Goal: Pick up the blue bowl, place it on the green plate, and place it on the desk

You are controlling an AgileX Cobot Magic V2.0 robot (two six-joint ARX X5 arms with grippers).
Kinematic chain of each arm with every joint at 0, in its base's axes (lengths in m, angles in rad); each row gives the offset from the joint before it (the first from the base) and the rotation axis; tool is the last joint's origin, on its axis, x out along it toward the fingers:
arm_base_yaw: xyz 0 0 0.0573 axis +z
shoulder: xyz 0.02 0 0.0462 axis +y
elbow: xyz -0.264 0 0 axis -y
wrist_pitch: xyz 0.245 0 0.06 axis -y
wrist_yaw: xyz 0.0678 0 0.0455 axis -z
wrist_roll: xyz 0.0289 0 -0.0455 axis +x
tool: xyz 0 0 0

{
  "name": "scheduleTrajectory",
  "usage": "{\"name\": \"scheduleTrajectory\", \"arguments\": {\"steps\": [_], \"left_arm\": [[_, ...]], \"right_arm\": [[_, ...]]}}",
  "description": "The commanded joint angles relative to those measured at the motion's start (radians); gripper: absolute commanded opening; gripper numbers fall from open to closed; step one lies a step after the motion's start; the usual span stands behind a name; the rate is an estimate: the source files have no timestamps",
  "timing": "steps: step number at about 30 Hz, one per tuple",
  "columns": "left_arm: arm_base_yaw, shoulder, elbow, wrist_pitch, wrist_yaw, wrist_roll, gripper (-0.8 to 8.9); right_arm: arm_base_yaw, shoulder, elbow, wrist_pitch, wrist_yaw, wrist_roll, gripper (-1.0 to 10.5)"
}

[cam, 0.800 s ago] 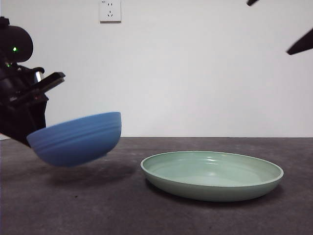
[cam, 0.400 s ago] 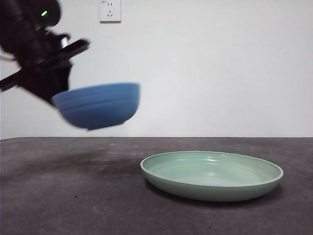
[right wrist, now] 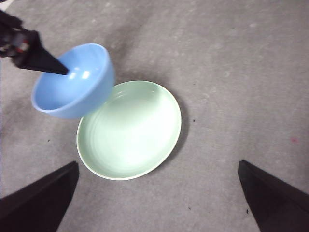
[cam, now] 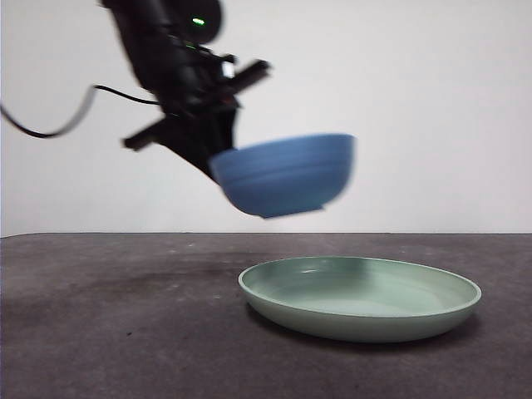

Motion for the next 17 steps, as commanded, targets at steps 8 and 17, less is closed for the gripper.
{"name": "scheduleTrajectory", "arguments": {"steps": [8, 17], "left_arm": [[-0.15, 0.224, 0.218, -0.077, -0.062, 0.035, 0.09], [-0.174, 0.296, 0.219, -0.045, -0.088, 0.035, 0.09]], "right_arm": [[0.002, -0.044, 0.021, -0.039, 0.026, -0.017, 5.4], [0.002, -0.044, 0.021, -0.039, 0.026, -0.018, 5.4]]}}
